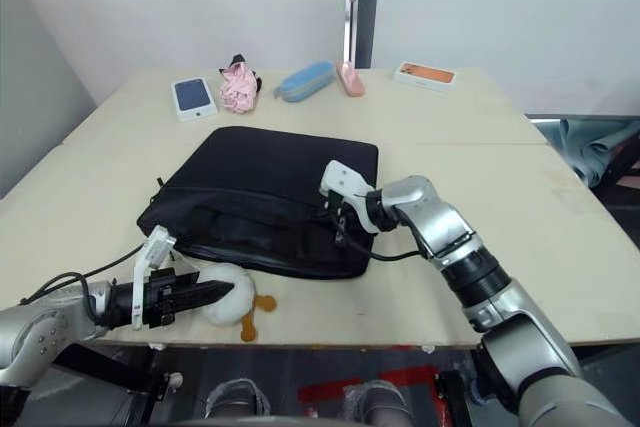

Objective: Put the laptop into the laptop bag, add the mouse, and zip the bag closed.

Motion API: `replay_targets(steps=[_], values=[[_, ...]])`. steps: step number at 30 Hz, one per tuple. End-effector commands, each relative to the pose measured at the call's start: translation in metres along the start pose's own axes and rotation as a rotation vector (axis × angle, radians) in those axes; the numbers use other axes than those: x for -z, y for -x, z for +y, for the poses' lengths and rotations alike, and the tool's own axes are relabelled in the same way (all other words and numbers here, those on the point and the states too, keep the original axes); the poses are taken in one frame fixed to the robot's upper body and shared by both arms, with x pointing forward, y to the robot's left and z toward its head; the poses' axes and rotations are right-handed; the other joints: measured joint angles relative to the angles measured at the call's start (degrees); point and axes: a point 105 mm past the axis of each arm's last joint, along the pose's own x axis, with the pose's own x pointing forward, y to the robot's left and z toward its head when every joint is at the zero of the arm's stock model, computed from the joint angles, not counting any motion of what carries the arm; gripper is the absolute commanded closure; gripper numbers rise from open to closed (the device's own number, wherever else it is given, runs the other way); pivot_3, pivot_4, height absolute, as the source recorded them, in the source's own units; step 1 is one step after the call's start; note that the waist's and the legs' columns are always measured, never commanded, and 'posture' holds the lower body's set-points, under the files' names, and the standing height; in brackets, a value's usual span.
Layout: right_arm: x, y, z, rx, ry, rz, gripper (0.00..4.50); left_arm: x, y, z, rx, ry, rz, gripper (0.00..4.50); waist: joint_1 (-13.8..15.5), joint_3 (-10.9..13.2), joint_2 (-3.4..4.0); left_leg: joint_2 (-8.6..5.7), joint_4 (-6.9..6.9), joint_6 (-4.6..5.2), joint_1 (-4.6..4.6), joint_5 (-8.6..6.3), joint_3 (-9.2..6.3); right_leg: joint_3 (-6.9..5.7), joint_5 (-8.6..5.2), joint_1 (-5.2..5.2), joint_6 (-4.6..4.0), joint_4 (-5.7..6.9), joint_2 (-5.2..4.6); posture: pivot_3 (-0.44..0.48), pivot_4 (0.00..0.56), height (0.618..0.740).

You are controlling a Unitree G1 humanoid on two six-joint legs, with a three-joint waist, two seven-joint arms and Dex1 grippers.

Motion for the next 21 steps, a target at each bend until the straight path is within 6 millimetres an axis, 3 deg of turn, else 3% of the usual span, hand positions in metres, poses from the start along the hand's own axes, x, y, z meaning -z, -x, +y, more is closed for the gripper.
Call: replay_targets(steps=[1, 2, 11, 17, 21], values=[[-0.002, 0.004, 0.001, 0.009, 0.015, 0.0, 4.5, -0.005, -0.006, -0.005, -0.01, -0.128, 0.056, 3.98, 0.01, 0.0, 0.0, 0.0, 0.0, 0.0, 0.0, 0.0, 0.0, 0.0, 0.0, 0.0, 0.0, 0.0, -0.01, 0.0, 0.15, 0.74], [-0.002, 0.004, 0.001, 0.006, 0.014, 0.002, 4.5, -0.006, -0.009, -0.009, 0.006, -0.158, 0.066, 4.28, 0.02, 0.0, 0.0, 0.0, 0.0, 0.0, 0.0, 0.0, 0.01, 0.0, 0.0, 0.0, 0.0, -0.01, -0.01, 0.0, 0.15, 0.74], [0.0, 0.006, 0.005, -0.014, 0.014, 0.021, 4.5, -0.012, -0.022, -0.061, 0.256, -0.313, 0.106, 4.28, 0.06, 0.01, 0.01, -0.01, -0.03, 0.0, -0.04, 0.0, 0.0, -0.01, 0.0, -0.03, 0.0, -0.04, -0.01, 0.0, 0.15, 0.74], [-0.001, 0.007, 0.006, -0.025, 0.018, 0.027, 4.5, -0.015, -0.036, -0.062, 0.303, -0.34, 0.11, 4.28, 0.05, 0.01, 0.01, -0.01, 0.02, 0.0, -0.02, 0.0, 0.01, 0.01, 0.0, -0.01, 0.0, 0.03, -0.01, 0.0, 0.15, 0.74], [-0.002, 0.009, 0.007, -0.026, 0.015, 0.03, 4.5, -0.02, -0.059, -0.059, 0.326, -0.35, 0.098, 4.28, 0.11, 0.01, 0.01, -0.02, 0.04, 0.0, -0.03, 0.01, 0.02, 0.02, 0.0, -0.01, 0.0, 0.03, -0.01, 0.0, 0.15, 0.74]])
